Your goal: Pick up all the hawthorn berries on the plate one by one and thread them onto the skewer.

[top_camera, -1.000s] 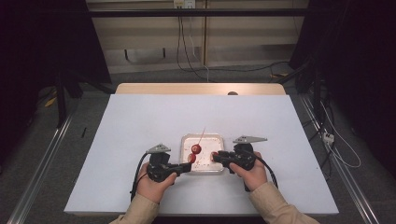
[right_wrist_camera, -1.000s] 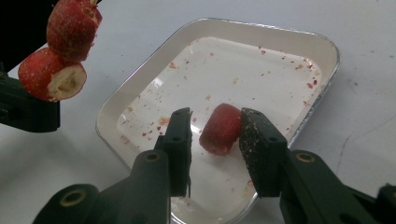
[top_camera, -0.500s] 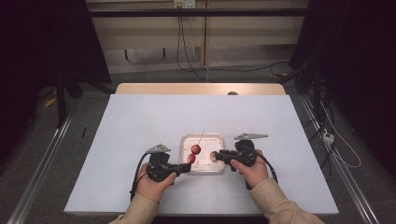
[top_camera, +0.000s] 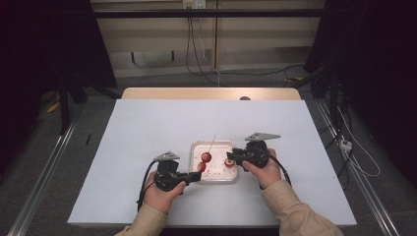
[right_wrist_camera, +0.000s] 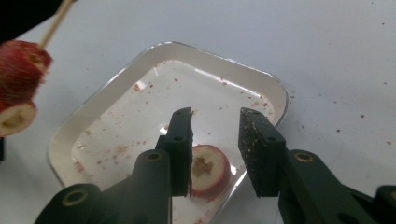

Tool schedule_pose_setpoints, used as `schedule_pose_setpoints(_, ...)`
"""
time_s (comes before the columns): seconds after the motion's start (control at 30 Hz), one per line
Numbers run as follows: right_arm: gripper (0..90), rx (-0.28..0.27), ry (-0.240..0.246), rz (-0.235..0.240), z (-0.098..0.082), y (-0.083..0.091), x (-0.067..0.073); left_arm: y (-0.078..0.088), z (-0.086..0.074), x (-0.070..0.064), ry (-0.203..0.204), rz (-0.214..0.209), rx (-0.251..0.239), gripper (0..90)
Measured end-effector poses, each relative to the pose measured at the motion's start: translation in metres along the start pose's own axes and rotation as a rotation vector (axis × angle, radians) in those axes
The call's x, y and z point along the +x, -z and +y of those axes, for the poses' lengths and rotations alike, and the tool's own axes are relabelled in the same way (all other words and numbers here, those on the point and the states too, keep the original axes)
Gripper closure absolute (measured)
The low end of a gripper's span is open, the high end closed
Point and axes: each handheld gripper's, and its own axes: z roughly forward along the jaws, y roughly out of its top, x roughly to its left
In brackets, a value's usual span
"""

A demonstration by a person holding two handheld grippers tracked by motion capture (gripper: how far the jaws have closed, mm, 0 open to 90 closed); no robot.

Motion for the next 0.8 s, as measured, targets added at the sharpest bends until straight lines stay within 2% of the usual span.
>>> schedule_pose_setpoints(0.07,64.9,0.012,-0.012,0.012,-0.002,-0.003,-0.001,0.001,0.000,0.000,-0.004,0.001,0.001,89.8)
schedule_pose_setpoints(0.13,64.3,0.021,-0.003,0.002,-0.004,-0.004,-0.002,0.000,0.000,0.001,-0.003,-0.003,0.000,89.8)
schedule_pose_setpoints(0.3,65.0,0.039,-0.025,0.047,-0.008,-0.004,0.001,-0.001,0.000,-0.001,0.002,0.000,-0.001,89.8)
schedule_pose_setpoints(0.33,64.8,0.047,-0.032,0.057,-0.009,-0.004,0.002,-0.001,0.000,-0.001,-0.007,-0.001,0.002,89.7)
schedule_pose_setpoints(0.53,63.9,0.061,-0.044,0.089,-0.012,-0.005,0.008,-0.001,0.000,-0.001,-0.006,0.000,0.004,89.7)
schedule_pose_setpoints(0.7,65.4,0.097,-0.049,0.109,-0.016,-0.008,0.013,-0.001,0.000,-0.001,0.003,-0.005,0.004,89.8)
schedule_pose_setpoints(0.8,67.7,0.085,-0.068,0.118,-0.021,-0.009,0.014,0.000,0.000,-0.001,-0.003,-0.003,0.005,89.7)
